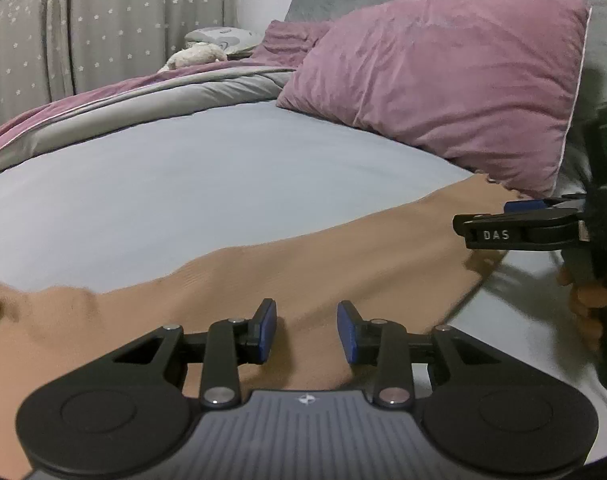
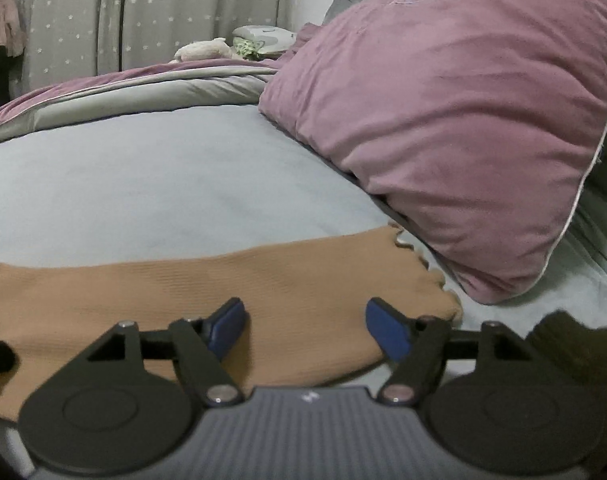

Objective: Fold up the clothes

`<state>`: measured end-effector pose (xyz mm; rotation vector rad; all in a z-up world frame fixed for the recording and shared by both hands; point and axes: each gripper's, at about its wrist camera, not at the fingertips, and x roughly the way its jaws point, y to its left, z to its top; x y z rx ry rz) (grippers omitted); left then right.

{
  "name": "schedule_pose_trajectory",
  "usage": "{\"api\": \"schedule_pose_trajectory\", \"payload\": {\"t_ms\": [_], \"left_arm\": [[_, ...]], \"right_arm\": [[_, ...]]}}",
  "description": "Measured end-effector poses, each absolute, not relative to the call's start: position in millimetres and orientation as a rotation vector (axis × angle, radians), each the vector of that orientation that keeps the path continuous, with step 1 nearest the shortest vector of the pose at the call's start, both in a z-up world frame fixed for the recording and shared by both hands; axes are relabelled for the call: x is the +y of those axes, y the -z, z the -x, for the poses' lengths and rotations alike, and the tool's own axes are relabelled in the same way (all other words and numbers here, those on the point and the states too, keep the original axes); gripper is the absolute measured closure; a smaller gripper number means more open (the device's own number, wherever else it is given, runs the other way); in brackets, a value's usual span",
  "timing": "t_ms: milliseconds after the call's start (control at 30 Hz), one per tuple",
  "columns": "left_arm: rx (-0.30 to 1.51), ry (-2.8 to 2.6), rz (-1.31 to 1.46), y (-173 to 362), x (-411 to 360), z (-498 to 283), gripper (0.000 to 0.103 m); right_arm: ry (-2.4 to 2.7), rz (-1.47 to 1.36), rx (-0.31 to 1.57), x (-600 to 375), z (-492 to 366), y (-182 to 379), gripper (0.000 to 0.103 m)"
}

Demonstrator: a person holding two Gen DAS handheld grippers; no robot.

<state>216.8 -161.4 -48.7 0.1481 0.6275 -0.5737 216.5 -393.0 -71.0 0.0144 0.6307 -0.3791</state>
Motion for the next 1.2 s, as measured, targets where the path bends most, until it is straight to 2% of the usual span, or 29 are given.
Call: {"api": "schedule_pose_trajectory", "payload": {"t_ms": [100,167,300,400,500,567,700,733,1033,1200], "left_arm": [[0.637,0.557,-0.149,44.2,-134.3,-205.6,0.068],[0.641,0.530,-0.160,42.7,-113.5,-198.6,0.061],[0.645,0.486,-0.167,41.4,-72.5,-184.4,0.058],[0.637,0.443,-0.188,42.9,-47.3,-170.8,0.052],[0.651,0.437,-0.155,46.9,-20.8,-156.2,0.040],[0.670,0.454,-0.120,51.4,-4.7,-147.5,0.022],[0.643,0.517,-0.112,61.4,14.5,-128.0,0.010],[0.639,0.533,-0.105,62.4,17.2,-125.2,0.000],[0.645,0.578,-0.022,68.9,30.0,-123.6,0.000],[0.644,0.548,-0.101,70.1,17.7,-119.9,0.000]], "right_arm": [[0.380,0.011,0.637,-382.6,-214.3,65.3,0.034],[0.328,-0.008,0.628,-372.5,-211.3,55.8,0.034],[0.243,-0.027,0.633,-337.8,-202.0,40.1,0.031],[0.192,-0.013,0.641,-308.0,-196.7,30.0,0.030],[0.142,-0.003,0.640,-277.7,-187.4,19.8,0.028],[0.108,-0.021,0.642,-260.9,-179.7,15.1,0.026],[0.050,-0.049,0.661,-229.8,-165.4,11.6,0.024],[0.042,-0.043,0.669,-221.9,-163.1,12.2,0.024],[0.019,-0.053,0.726,-179.3,-140.9,22.8,0.024],[0.018,-0.060,0.723,-173.1,-132.9,25.5,0.023]]}}
